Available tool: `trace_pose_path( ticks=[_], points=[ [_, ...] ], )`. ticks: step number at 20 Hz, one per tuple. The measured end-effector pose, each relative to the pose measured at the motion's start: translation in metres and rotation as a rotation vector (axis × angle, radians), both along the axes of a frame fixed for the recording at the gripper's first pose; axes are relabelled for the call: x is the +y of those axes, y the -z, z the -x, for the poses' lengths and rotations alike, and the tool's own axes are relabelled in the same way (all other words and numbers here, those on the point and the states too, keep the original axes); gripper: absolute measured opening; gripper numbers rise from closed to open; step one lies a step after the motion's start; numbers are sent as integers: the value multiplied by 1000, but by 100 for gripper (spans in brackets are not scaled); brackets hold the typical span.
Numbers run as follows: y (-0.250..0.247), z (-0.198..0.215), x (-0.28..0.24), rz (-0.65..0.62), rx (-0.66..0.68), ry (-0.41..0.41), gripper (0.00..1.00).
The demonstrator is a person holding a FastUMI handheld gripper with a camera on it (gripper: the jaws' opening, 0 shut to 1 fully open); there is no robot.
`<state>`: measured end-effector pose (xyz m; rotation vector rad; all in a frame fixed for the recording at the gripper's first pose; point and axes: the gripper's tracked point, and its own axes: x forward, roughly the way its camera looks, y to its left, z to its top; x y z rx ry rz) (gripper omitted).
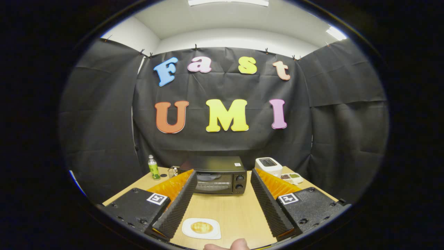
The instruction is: Open the toaster oven, put the food inside, and close the toaster oven door.
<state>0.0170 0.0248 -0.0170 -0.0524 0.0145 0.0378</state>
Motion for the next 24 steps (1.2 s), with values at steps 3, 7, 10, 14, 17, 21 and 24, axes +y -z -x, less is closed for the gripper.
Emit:
trace_pose_path(
  ticks=[3,7,10,14,17,21,24],
  points=[
    [4,-4,2,0,10,-6,100],
    [2,-10,3,12,5,-9,100],
    [-1,-23,10,25,-4,-13,100],
    [-1,-62,24,19,-2,-32,100],
    [6,-101,45,39,-3,-64,100],
    [30,-162,60,24,36,-88,100],
    [54,-204,63,18,76,-82,100]
  ],
)
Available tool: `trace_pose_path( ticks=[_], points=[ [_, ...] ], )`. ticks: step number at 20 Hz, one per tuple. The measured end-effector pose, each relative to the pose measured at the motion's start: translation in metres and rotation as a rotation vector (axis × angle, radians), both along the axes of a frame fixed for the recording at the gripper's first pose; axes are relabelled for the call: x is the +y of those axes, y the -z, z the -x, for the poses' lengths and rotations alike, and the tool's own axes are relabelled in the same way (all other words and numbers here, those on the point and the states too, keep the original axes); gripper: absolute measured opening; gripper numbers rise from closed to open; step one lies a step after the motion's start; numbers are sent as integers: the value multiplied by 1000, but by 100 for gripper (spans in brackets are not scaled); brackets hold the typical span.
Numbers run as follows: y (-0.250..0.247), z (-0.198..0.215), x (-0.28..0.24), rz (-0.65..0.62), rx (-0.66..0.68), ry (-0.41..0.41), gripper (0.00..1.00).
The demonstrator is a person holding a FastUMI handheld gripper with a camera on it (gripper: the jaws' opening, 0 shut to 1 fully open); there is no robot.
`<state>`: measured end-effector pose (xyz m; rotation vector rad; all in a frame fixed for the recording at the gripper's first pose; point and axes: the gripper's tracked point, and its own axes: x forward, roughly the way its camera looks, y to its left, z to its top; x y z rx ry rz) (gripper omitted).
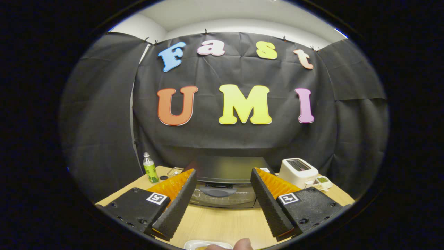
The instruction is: Open the toaster oven, put the food inside, and close the toaster oven door.
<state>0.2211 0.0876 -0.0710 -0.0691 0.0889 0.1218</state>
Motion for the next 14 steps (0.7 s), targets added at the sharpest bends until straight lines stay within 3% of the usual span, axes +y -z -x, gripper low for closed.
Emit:
trace_pose_path(
  ticks=[3,14],
  points=[
    [20,-28,13,-23,36,-18,100],
    [84,-110,34,102,78,7,100]
  ],
)
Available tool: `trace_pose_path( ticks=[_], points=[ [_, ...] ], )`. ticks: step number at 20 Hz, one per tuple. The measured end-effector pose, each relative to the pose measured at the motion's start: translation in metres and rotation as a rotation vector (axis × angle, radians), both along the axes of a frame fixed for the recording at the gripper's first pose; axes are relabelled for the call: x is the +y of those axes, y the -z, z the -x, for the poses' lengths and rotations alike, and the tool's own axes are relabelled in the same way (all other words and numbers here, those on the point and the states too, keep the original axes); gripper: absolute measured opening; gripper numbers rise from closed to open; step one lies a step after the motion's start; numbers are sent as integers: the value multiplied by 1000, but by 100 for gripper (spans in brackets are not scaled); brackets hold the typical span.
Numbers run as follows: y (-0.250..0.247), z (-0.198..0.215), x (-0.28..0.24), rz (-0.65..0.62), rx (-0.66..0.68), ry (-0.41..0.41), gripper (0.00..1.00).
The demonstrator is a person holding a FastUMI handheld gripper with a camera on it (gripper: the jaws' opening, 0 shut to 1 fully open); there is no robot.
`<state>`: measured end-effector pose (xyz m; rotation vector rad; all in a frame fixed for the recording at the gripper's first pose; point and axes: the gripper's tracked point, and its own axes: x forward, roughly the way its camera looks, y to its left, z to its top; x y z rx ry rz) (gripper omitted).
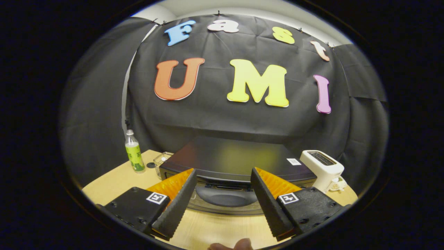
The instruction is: Open the toaster oven, put the food inside, and close the toaster oven door.
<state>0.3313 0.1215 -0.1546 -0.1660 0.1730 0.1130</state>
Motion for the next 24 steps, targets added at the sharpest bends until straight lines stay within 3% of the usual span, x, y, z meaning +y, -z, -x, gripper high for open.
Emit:
trace_pose_path(
  ticks=[7,14,24],
  points=[
    [17,-15,-18,-51,-24,69,100],
    [25,-9,-17,-90,24,55,100],
    [48,50,-24,-72,89,45,100]
  ],
)
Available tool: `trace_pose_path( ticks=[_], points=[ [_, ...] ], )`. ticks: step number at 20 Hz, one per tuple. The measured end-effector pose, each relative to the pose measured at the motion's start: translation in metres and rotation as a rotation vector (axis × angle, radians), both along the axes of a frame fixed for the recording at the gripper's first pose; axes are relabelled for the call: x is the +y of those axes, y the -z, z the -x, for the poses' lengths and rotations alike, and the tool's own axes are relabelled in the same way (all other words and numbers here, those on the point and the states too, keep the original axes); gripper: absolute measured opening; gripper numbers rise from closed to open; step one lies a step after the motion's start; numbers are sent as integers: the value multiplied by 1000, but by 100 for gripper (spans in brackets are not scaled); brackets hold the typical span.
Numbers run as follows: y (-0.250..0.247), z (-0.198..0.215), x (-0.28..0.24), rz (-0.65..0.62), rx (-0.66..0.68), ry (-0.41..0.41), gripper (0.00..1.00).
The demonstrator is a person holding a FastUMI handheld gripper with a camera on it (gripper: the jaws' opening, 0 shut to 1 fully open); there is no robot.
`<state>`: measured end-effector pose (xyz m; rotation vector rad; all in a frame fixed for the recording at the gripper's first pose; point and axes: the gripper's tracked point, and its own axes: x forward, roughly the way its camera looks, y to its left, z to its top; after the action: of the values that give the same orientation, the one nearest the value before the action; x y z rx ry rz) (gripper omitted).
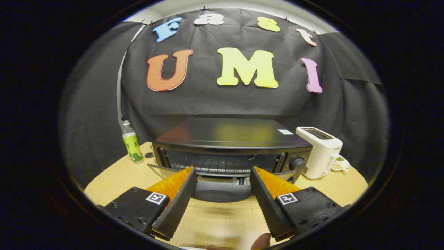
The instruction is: Open the toaster oven, put the food inside, and close the toaster oven door.
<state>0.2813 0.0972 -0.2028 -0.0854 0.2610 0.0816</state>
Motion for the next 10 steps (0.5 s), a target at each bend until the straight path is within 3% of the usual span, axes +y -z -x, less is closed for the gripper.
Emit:
trace_pose_path(
  ticks=[6,10],
  points=[
    [32,37,-3,42,56,20,100],
    [65,59,-6,47,189,13,99]
  ],
)
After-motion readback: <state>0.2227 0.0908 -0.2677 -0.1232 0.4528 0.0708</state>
